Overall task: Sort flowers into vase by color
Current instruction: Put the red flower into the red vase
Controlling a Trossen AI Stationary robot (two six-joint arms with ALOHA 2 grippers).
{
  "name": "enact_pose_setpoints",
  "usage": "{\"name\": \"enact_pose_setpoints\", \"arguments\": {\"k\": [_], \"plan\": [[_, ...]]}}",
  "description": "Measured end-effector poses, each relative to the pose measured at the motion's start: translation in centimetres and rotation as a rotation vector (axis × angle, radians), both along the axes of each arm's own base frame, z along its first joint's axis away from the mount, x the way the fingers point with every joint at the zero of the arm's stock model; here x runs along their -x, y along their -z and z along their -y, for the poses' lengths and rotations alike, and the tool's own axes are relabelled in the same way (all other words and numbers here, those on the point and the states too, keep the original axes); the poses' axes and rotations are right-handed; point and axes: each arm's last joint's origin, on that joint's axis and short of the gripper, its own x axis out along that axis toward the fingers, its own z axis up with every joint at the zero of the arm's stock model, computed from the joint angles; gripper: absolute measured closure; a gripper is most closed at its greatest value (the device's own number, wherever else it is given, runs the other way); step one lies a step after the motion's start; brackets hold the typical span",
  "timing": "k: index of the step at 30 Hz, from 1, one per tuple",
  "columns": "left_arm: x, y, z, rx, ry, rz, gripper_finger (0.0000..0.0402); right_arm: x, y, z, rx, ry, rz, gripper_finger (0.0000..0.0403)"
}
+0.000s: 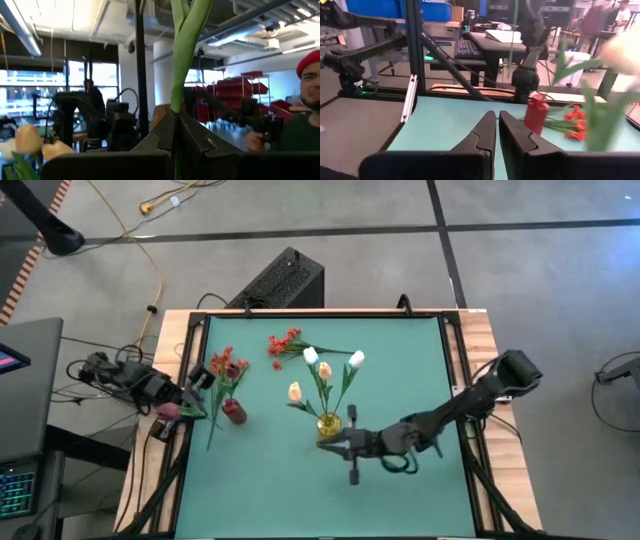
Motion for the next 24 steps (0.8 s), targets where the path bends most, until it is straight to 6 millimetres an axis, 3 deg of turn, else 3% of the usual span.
{"name": "enact_pose_setpoints", "arguments": {"k": [10, 19, 24], "plan": [[-1.3, 0.5, 0.7, -0.028, 0.042, -0.029, 0.0401, -4.0, -0.1, -2.1, 0.064, -0.003, -0.087, 0.0354], [-1.2, 0.6, 0.9, -0.099, 0.109, -0.011, 0.0401, -3.6, -0.6, -3.4, 0.11, 0.02, -0.153, 0.0354], [-1.2, 0.6, 0.9, -0.118, 0.094, -0.002, 0.0401, -4.2, -1.0, -2.3, 0.043, 0.069, -0.111, 0.0354]]}}
